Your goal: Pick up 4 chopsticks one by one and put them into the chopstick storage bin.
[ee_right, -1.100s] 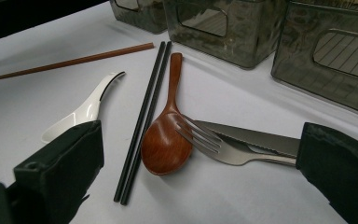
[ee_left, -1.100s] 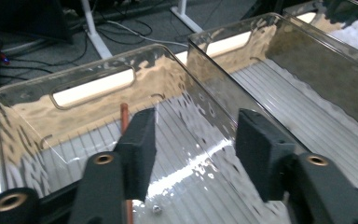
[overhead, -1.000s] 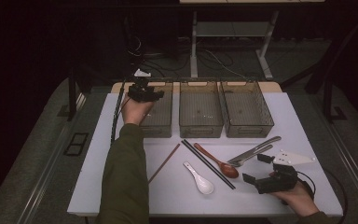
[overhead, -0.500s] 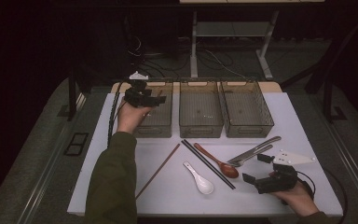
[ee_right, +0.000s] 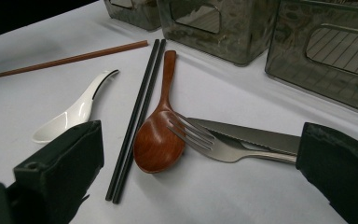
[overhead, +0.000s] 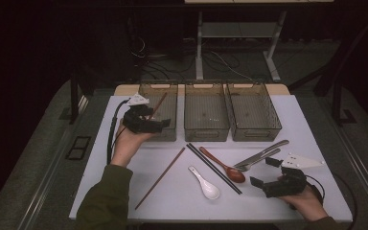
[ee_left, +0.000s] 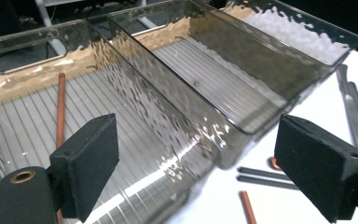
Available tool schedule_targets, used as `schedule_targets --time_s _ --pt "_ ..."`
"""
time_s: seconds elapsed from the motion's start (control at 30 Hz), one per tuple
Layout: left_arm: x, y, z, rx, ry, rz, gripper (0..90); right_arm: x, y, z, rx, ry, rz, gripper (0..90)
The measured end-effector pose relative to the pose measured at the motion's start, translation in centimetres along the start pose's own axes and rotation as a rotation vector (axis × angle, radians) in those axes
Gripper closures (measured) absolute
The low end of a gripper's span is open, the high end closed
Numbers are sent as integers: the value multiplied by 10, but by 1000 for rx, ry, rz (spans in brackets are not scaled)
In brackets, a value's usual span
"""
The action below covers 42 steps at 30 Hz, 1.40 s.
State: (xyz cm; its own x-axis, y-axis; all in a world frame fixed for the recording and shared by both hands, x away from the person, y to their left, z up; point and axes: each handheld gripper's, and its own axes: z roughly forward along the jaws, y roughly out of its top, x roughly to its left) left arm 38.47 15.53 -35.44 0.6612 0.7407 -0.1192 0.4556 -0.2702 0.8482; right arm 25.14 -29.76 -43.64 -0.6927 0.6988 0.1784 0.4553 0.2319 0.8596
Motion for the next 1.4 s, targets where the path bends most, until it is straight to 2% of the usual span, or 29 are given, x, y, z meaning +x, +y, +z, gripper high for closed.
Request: schedule_targets --time_s 0.23,0.53,0.73,1.1,1.2,1.4 --pt "-13 -27 -11 6 -4 12 114 -1 0 1 9 4 -10 11" --pt "-26 -59 -15 59 -4 31 107 1 0 2 9 -6 -16 11" --pt "-37 -72 -17 70 -16 46 110 1 0 2 11 -11 -17 11" --pt "-46 -92 -27 107 -15 62 133 0 -1 -2 1 -17 -10 11" --pt "-47 -99 -30 115 -34 35 145 0 -1 -1 5 -19 -14 11" --pt "-51 -110 -33 158 -88 47 337 1 -1 -1 8 -19 -20 11"
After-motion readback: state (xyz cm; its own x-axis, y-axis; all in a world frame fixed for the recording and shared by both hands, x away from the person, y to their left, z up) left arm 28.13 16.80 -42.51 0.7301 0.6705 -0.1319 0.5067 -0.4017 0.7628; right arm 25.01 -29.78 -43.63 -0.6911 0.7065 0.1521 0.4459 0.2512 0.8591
